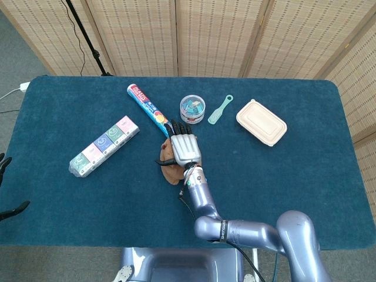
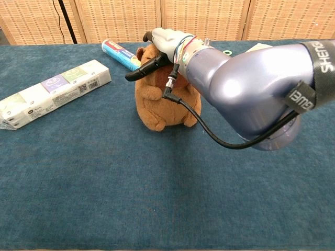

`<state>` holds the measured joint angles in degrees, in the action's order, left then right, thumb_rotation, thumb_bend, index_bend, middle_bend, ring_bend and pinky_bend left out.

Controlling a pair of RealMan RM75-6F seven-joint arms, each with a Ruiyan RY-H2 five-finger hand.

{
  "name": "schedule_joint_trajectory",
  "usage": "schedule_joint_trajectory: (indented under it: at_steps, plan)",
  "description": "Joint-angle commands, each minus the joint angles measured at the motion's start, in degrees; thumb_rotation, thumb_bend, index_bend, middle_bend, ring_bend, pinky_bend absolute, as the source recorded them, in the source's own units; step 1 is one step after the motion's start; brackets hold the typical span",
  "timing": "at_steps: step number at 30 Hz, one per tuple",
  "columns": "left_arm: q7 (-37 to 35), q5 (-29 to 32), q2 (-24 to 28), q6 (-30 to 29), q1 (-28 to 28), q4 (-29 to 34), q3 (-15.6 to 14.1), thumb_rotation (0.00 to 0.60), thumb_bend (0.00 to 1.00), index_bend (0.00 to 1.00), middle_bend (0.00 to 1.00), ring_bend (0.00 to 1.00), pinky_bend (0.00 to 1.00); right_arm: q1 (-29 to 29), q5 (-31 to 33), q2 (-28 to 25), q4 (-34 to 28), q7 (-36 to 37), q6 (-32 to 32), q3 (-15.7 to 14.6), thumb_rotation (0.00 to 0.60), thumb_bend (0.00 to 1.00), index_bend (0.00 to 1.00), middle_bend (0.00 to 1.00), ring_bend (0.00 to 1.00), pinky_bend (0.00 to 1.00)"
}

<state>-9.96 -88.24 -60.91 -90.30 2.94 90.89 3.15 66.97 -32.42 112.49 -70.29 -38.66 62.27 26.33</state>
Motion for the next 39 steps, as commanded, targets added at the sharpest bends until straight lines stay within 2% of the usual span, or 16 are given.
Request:
schedule_joint_trajectory:
  at_steps: [1, 7, 12, 19, 27, 30, 33, 39]
  plan:
    - [-0.1, 0.1, 0.0, 0.0, 0.0, 0.0, 0.1, 0.600, 0.00, 0.00, 0.00, 0.00, 0.00, -0.3, -0.2, 0.1, 0.4, 0.4, -0.2, 0.1, 0.315, 0.00, 0.02, 0.00, 0.00, 0.00]
    - [0.0, 0.2, 0.1, 0.2, 0.1, 0.1, 0.1, 0.600, 0.00, 0.00, 0.00, 0.00, 0.00, -0.4, -2.3, -0.2, -0.5, 1.5, 0.3, 0.7, 0.314, 0.00, 0.02, 0.00, 0.00, 0.00]
    - [0.1, 0.1, 0.2, 0.1, 0.1, 0.3, 0.1, 0.600, 0.00, 0.00, 0.00, 0.00, 0.00, -1.0, -4.3, -1.1, -3.6, 2.6, 1.8, 1.5, 0.313, 0.00, 0.02, 0.00, 0.00, 0.00]
    - [0.2, 0.1, 0.3, 0.1, 0.1, 0.4, 0.1, 0.600, 0.00, 0.00, 0.00, 0.00, 0.00, -1.0, -10.4, -4.9, -11.4, 1.6, 6.8, 2.9, 0.314, 0.00, 0.03, 0.00, 0.00, 0.00]
    - [-0.1, 0.1, 0.4, 0.0, 0.0, 0.4, 0.1, 0.600, 0.00, 0.00, 0.00, 0.00, 0.00, -4.0, -12.9, -10.8, -19.8, -2.3, 11.4, 1.7, 0.313, 0.00, 0.03, 0.00, 0.00, 0.00]
    - [-0.1, -0.2, 0.6, 0.1, 0.0, 0.3, -0.1, 0.600, 0.00, 0.00, 0.00, 0.00, 0.00, -6.8, -15.0, -14.7, -24.5, -3.5, 14.2, -0.1, 0.314, 0.00, 0.03, 0.00, 0.00, 0.00]
    - [0.5, -0.5, 0.9, 0.5, 0.0, 0.2, -0.6, 0.600, 0.00, 0.00, 0.00, 0.00, 0.00, -11.3, -18.7, -20.1, -30.2, -3.8, 17.4, -3.4, 0.314, 0.00, 0.03, 0.00, 0.00, 0.00]
    - [1.6, -1.0, 0.5, -0.4, -0.3, 0.4, -0.6, 0.600, 0.00, 0.00, 0.00, 0.00, 0.00, -21.0, -27.4, -30.6, -36.6, -2.3, 22.6, -12.9, 0.307, 0.00, 0.02, 0.00, 0.00, 0.00]
